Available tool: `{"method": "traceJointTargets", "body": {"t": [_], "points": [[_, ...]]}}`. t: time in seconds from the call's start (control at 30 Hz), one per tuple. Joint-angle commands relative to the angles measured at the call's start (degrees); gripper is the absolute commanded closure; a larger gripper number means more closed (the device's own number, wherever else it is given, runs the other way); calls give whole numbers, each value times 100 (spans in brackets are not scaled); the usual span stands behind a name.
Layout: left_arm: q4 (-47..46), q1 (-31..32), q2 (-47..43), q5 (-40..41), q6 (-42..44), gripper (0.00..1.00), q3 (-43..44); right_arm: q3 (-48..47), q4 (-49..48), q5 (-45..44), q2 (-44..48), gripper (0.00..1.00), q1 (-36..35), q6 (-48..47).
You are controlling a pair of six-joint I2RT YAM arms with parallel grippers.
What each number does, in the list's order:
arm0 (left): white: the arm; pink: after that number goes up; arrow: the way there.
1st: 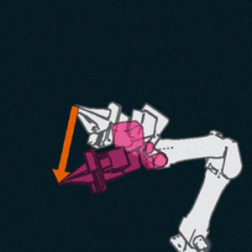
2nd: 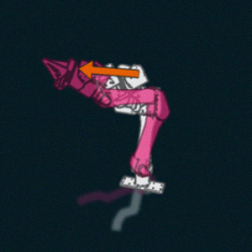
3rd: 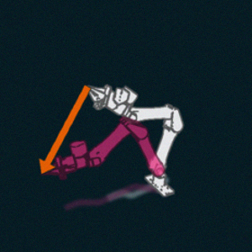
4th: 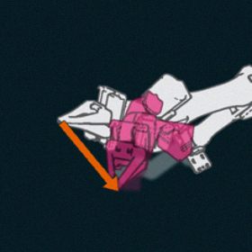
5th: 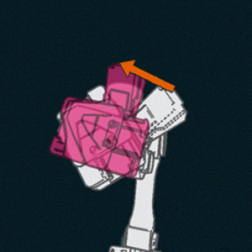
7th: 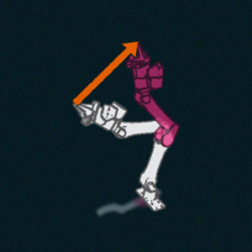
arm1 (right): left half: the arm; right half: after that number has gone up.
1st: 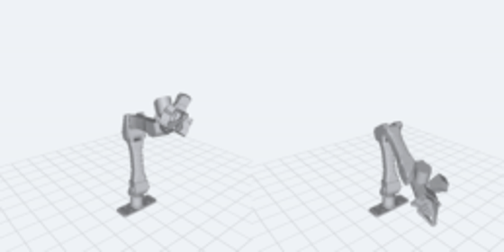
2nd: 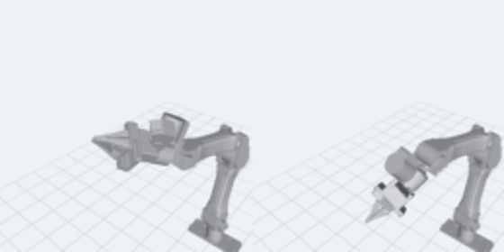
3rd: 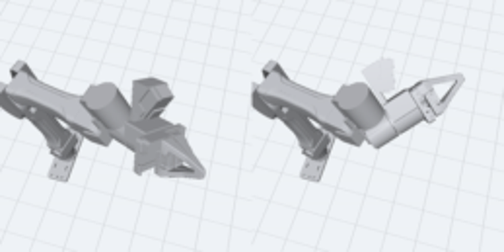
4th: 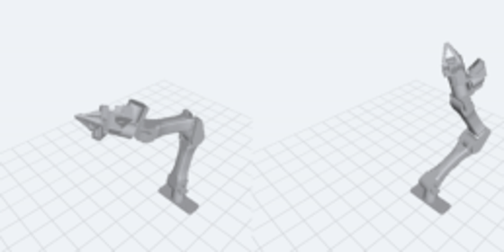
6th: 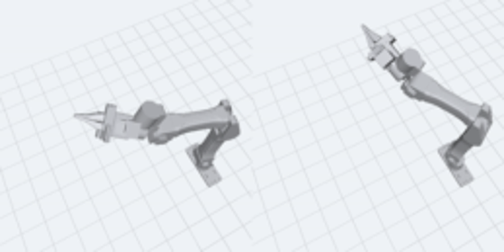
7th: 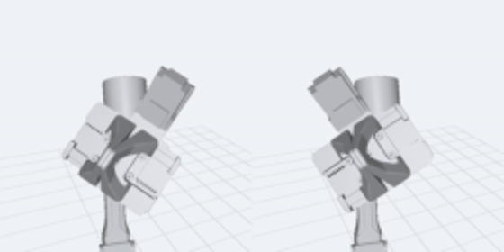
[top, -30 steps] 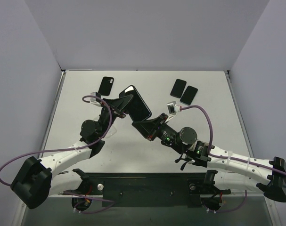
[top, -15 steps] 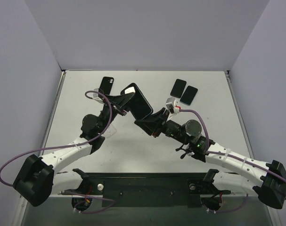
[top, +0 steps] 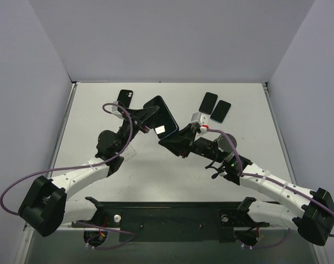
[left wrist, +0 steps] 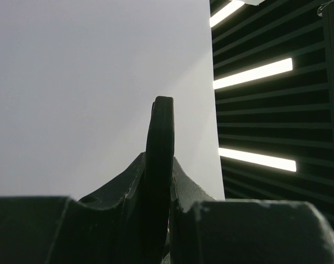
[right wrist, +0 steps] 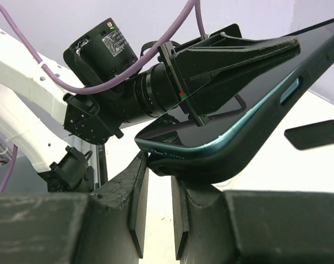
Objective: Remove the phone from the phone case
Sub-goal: Remove the phone case from the phone.
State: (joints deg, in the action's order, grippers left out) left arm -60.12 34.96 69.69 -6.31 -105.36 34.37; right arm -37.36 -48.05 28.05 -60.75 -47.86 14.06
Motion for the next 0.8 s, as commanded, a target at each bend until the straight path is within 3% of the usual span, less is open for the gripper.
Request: {"method": "traceJointTargets", "body": {"t": [0.0, 0.2, 0.27, 0.33, 0.43, 0.5, 0.67, 0.77], "points": [[-2338, 301, -316, -1197, -1312, 100, 685, -218, 1332, -898, -253, 100, 365, -975], [-2347, 310, -334, -1206, -1197, 100, 641, -114, 1097, -1275, -218, 100, 365, -424], [-2478, 310, -263, -1241, -1154, 100, 702, 80, 1288, -2176, -78, 100, 365, 49], [-2479, 275, -237, -1390, -988, 100, 790, 176, 1824, -2714, 54, 89, 391, 576], [-1989, 134, -359, -1733, -374, 100, 913, 238, 2870, -2788, 343, 73, 523, 1429], [-1402, 3, -570, -1987, 187, 100, 931, 291, 3327, -2587, 606, 64, 575, 1738], [148, -314, -1088, -2313, 1447, 100, 1186, 353, 4312, -2191, 1381, 52, 576, 2074], [868, -358, -1151, -2454, 1983, 100, 1397, 484, 4015, -764, 1855, 44, 584, 1908]]}}
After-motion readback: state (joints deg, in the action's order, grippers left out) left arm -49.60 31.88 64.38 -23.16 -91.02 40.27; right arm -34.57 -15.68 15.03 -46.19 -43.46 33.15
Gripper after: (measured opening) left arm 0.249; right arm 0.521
